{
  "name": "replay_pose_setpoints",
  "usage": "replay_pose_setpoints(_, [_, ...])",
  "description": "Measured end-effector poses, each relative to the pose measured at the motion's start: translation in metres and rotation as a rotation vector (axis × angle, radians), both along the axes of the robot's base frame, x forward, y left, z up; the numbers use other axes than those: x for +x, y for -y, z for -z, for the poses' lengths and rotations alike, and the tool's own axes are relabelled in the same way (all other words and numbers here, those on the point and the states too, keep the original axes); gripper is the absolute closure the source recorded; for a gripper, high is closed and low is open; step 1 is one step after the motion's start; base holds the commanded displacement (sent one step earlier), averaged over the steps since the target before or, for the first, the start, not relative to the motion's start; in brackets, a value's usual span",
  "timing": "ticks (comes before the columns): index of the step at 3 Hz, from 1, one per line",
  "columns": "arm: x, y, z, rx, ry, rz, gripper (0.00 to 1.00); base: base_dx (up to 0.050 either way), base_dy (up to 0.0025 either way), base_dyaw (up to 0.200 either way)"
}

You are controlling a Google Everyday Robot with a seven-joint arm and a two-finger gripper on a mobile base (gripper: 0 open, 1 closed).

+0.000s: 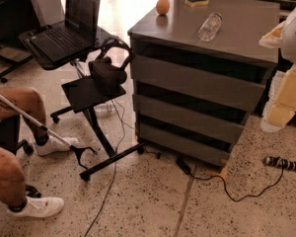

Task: Place water bottle upright

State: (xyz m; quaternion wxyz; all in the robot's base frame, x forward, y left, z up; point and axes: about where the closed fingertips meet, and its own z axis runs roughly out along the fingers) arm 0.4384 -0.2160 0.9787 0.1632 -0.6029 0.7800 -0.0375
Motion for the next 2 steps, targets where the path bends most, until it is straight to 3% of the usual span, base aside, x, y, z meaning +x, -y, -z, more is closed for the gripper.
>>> replay_pose_setpoints(1, [0.0,0.0,0.0,0.0,0.0,0.0,0.0,0.05,0.0,0.0])
replay_pose_setpoints(2, [0.0,0.0,0.0,0.0,0.0,0.0,0.0,0.024,-0.00216,-0.174])
